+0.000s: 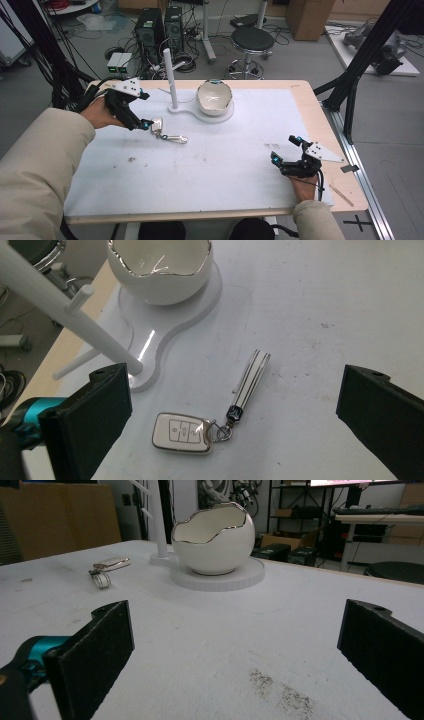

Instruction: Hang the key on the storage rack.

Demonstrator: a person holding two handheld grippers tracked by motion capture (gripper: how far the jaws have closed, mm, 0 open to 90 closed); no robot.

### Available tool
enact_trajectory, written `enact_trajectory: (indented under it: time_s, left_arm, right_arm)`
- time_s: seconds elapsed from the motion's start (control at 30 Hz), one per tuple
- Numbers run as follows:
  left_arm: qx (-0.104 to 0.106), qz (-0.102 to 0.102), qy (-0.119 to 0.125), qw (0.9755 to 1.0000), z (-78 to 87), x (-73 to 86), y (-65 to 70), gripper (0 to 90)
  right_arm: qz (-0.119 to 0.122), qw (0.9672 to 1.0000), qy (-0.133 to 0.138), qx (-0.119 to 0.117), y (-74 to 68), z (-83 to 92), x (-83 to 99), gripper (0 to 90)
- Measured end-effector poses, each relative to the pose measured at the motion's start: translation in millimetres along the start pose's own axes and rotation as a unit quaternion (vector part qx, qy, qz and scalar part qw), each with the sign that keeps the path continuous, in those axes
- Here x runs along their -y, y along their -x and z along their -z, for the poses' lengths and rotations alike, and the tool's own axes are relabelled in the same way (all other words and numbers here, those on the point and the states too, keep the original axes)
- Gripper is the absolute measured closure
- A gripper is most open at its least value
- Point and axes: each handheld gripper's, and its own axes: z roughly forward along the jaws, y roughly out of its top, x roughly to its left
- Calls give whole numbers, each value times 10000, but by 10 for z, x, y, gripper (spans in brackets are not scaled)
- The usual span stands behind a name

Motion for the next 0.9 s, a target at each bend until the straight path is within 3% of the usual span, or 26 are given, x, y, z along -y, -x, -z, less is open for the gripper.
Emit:
enact_trajectory:
  time_s: [0.07,0.2,0.3,0.53,0.6,0.67,0.83,0.9]
  left_arm:
    - [73,-36,-6,10000,-67,-28,0,17]
    - [180,-126,-351,9991,-201,-18,-11,17]
    - [231,-93,-429,9988,-326,-16,-15,17]
    - [392,-138,-816,9958,-657,-11,-16,17]
    - [483,-205,-1064,9929,-779,15,-27,17]
    - [503,-160,-1109,9924,-824,29,-22,17]
    - [606,-201,-1444,9875,-1024,85,-22,17]
    - [631,-196,-1480,9868,-1056,94,-19,17]
  right_arm:
    - [4,10000,-3,-1,1,0,0,7]
    - [1,10000,-3,-6,0,1,0,7]
    - [8,10000,0,-3,1,0,0,7]
    - [25,10000,7,7,0,-2,0,7]
    - [8,10000,4,7,-1,-1,0,7]
    - [20,10000,-1,7,0,-1,0,7]
    - [16,10000,-19,-8,-12,-3,0,7]
    - [7,10000,-17,-11,-11,-4,0,7]
